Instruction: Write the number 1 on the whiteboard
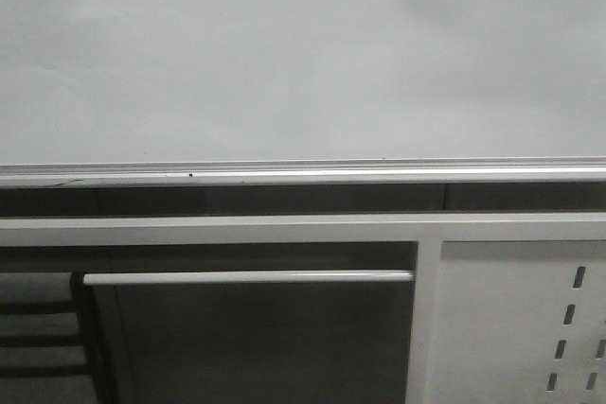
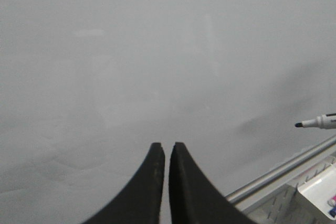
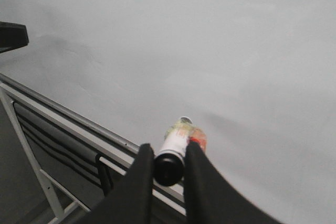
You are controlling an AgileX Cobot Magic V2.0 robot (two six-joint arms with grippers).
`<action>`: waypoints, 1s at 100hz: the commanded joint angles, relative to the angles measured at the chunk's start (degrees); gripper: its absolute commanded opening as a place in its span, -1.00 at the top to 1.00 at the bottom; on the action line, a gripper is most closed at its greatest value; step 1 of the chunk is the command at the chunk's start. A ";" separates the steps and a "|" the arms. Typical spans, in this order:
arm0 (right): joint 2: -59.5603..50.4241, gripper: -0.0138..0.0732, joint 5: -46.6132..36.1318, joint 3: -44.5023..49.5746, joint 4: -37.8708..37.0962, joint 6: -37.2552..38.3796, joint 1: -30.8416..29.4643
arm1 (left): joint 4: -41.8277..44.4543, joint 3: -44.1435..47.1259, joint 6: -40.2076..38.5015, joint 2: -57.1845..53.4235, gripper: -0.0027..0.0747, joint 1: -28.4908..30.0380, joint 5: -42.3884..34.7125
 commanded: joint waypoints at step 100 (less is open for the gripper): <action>24.18 0.78 -28.09 -1.62 2.55 -9.90 14.09 | -1.38 -1.10 -0.16 -0.80 0.98 0.23 -11.56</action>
